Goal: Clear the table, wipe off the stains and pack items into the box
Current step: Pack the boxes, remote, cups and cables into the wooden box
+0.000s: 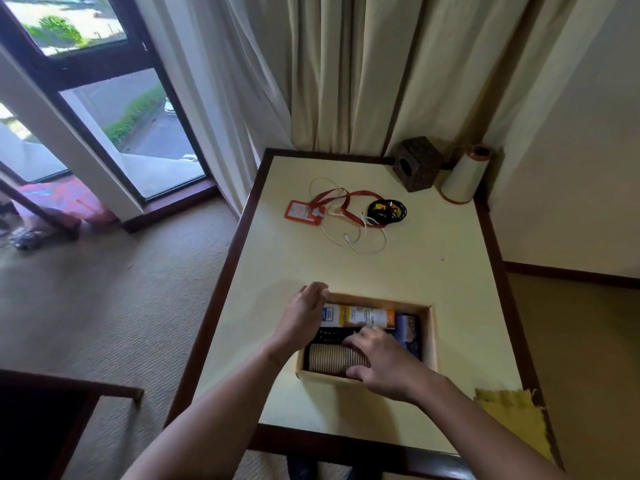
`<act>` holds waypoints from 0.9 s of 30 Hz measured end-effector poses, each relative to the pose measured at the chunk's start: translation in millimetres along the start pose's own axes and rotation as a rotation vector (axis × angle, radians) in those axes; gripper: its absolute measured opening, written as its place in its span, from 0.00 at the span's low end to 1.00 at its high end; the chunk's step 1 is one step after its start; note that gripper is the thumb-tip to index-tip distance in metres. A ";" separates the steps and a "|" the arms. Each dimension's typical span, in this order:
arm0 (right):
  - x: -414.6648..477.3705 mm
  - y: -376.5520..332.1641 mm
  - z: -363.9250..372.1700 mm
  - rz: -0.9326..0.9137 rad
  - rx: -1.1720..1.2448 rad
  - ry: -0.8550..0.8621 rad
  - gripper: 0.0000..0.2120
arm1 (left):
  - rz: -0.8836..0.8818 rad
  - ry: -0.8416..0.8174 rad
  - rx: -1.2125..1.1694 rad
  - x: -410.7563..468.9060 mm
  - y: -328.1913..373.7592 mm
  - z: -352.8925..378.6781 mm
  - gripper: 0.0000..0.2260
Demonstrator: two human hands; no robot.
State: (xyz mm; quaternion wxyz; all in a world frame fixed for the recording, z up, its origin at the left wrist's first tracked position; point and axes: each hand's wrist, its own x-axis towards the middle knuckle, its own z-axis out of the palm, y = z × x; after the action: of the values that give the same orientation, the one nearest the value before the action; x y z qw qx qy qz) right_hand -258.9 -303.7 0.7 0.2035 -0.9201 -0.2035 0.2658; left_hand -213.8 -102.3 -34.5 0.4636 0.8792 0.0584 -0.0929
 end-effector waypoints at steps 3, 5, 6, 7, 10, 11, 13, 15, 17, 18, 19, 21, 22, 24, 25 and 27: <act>4.0 0.2 9.6 0.002 0.046 0.022 0.28 | -0.022 0.029 -0.028 1.2 -3.1 7.3 0.09; 5.3 1.0 13.7 -0.001 0.064 0.021 0.28 | -0.026 0.065 -0.031 0.3 -4.3 10.7 0.07; 5.9 1.4 14.2 0.000 0.083 0.017 0.28 | -0.025 0.082 -0.034 0.3 -5.7 12.1 0.07; 6.4 1.5 14.3 -0.005 0.107 0.016 0.28 | -0.025 0.092 -0.040 -0.1 -6.5 12.8 0.07; 8.1 3.3 14.1 -0.036 0.161 0.046 0.23 | -0.023 0.109 -0.059 0.3 -7.9 13.5 0.07; 7.8 4.0 14.7 -0.038 0.173 0.055 0.21 | -0.029 0.112 -0.062 0.1 -8.1 13.5 0.07; 6.8 5.4 15.5 -0.041 0.184 0.057 0.21 | -0.037 0.115 -0.071 -0.3 -8.5 14.1 0.07; 5.8 5.5 15.0 -0.054 0.204 0.047 0.21 | -0.042 0.105 -0.092 -1.2 -8.4 13.2 0.07; 4.9 6.3 10.7 -0.065 0.269 0.070 0.20 | -0.052 0.081 -0.113 -1.1 -6.6 10.8 0.09; 4.8 6.1 8.3 -0.066 0.314 0.104 0.18 | -0.058 0.072 -0.112 -1.5 -6.5 9.0 0.11; 5.3 6.3 3.8 -0.069 0.362 0.158 0.16 | -0.060 0.074 -0.106 -0.6 -5.3 6.9 0.14; 9.1 9.7 -9.1 -0.064 0.444 0.287 0.09 | -0.064 0.119 -0.087 4.2 -0.7 1.7 0.17; 14.1 13.4 -17.6 -0.061 0.464 0.353 0.08 | -0.062 0.148 -0.079 9.1 2.5 -1.7 0.18; 29.1 25.0 -36.7 -0.054 0.455 0.489 0.06 | -0.049 0.181 -0.070 22.2 10.4 -9.5 0.14; 37.9 31.7 -47.3 -0.039 0.446 0.544 0.06 | -0.042 0.194 -0.068 29.7 15.0 -13.6 0.12; 60.5 44.4 -70.0 0.014 0.440 0.611 0.05 | -0.022 0.219 -0.040 49.3 24.6 -24.1 0.09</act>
State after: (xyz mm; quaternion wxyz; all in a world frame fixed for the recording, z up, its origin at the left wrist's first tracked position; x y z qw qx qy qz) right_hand -160.1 -330.2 9.0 0.4457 -0.8927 -0.0652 0.0176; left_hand -158.4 -95.5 -12.1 0.4710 0.8739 0.1199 -0.0003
